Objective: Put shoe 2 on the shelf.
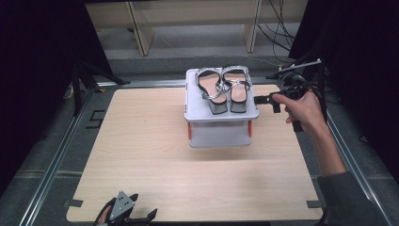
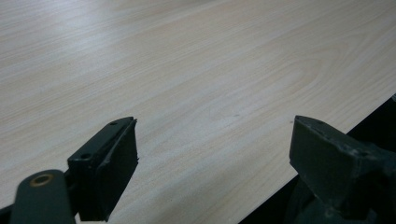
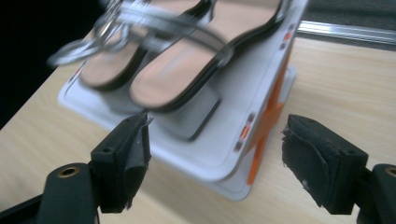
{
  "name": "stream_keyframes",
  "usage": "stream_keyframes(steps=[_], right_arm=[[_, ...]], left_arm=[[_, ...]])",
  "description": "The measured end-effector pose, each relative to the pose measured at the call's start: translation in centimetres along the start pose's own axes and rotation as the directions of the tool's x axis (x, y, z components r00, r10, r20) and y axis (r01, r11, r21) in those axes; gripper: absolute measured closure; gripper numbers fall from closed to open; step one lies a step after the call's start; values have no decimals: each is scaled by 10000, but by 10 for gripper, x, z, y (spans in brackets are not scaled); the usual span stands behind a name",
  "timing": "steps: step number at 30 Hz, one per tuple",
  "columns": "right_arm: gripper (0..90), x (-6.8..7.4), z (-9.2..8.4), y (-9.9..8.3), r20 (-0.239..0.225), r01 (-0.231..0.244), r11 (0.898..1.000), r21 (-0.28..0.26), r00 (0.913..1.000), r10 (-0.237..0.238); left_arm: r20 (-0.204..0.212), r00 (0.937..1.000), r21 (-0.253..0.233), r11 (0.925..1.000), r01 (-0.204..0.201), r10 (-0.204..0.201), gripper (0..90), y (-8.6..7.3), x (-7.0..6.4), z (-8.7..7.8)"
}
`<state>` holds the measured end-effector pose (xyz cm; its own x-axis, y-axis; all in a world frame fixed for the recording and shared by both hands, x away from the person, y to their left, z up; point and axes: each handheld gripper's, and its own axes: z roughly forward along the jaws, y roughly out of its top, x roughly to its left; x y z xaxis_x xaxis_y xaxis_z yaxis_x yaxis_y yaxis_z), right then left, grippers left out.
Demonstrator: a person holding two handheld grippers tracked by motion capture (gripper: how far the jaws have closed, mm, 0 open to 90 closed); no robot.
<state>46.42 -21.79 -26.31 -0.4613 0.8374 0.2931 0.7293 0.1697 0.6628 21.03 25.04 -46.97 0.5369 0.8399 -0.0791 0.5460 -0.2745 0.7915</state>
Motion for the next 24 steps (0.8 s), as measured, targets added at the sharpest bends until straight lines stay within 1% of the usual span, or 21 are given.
stream_keyframes(steps=[1, 2, 3, 4, 5, 6, 7, 8, 9, 11, 12, 13, 14, 16, 17, 18, 19, 21, 22, 23, 24], right_arm=[[236, 1, -1, -2, 28, 169, 9998, 57, 9999, -169], [236, 8, -2, -10, -134, 119, 9999, 124, 9998, -118], [239, 8, -2, -13, -274, 469, 9989, 50, 9985, -468], [238, 12, -2, -19, -552, 545, 9985, -19, 9970, -545], [238, 13, -1, -23, -722, 667, 9978, 2, 9952, -665], [237, 16, -2, -27, -650, 621, 9980, 125, 9960, -612], [235, 20, -1, -33, -720, 573, 9983, 136, 9958, -561], [235, 20, -1, -33, -720, 573, 9983, 136, 9958, -561], [236, 18, 0, -38, -818, 1020, 9948, -31, 9914, -1020], [236, 21, 0, -40, -819, 1007, 9949, 23, 9916, -1002], [234, 22, 0, -45, -803, 1158, 9933, -23, 9900, -1156], [234, 24, 1, -47, -893, 1156, 9933, 34, 9894, -1148], [235, 25, 0, -48, -840, 1240, 9923, 71, 9888, -1230], [234, 29, 1, -54, -996, 1312, 9913, 59, 9865, -1299], [231, 31, 2, -58, -969, 1435, 9896, 41, 9850, -1424], [231, 31, 2, -58, -969, 1435, 9896, 41, 9850, -1424], [229, 32, 4, -61, -1044, 1613, 9869, -58, 9814, -1610], [225, 34, 4, -66, -981, 1628, 9867, 3, 9819, -1620], [224, 35, 5, -69, -1027, 1787, 9839, -47, 9786, -1783], [221, 36, 6, -72, -1092, 1673, 9859, 22, 9800, -1661], [216, 36, 7, -75, -1126, 1797, 9837, 38, 9776, -1781]], left_arm=[[1, 10000, -13, 10000, 9, -9, 150, 0, 0, 0], [-1, 10000, -13, 10000, 8, -8, 150, 0, 0, 0], [11, 10000, -20, 10000, 16, -16, 150, 0, 0, 0], [13, 10000, -12, 10000, 15, -15, 150, 0, 0, 0], [14, 10000, 6, 10000, 10, -10, 150, 0, 0, 0], [3, 10000, 48, 10000, 8, -8, 150, 0, 0, 0], [-14, 10000, 37, 10000, 58, -58, 149, 0, -1, -1], [-13, 10000, 32, 10000, 53, -53, 149, 0, -1, -1], [-19, 10000, 26, 10000, 34, -34, 150, 0, 0, -1], [-3, 10000, 44, 10000, 0, 0, 150, 0, 0, -1], [1, 10000, 48, 10000, -1, 1, 150, 0, 0, -1], [4, 10000, 50, 10000, -14, 14, 150, 0, 0, -1], [-21, 10000, 46, 10000, 52, -52, 150, 0, 0, -1], [-17, 10000, 49, 10000, 42, -42, 150, 0, 0, -1], [-17, 10000, 44, 10000, 39, -39, 150, 0, 0, -1], [-17, 10000, 41, 10000, 38, -38, 150, 0, 0, -1], [-19, 10000, 42, 10000, 33, -33, 150, 0, 0, -1], [-14, 10000, 42, 10000, 33, -33, 150, 0, -1, -1], [-16, 10000, 38, 10000, 35, -35, 150, 0, -1, -1], [-9, 10000, 46, 10000, 32, -32, 150, 0, -1, -1], [-83, 10000, 113, 9999, 20, -19, 150, 1, -1, -1]])
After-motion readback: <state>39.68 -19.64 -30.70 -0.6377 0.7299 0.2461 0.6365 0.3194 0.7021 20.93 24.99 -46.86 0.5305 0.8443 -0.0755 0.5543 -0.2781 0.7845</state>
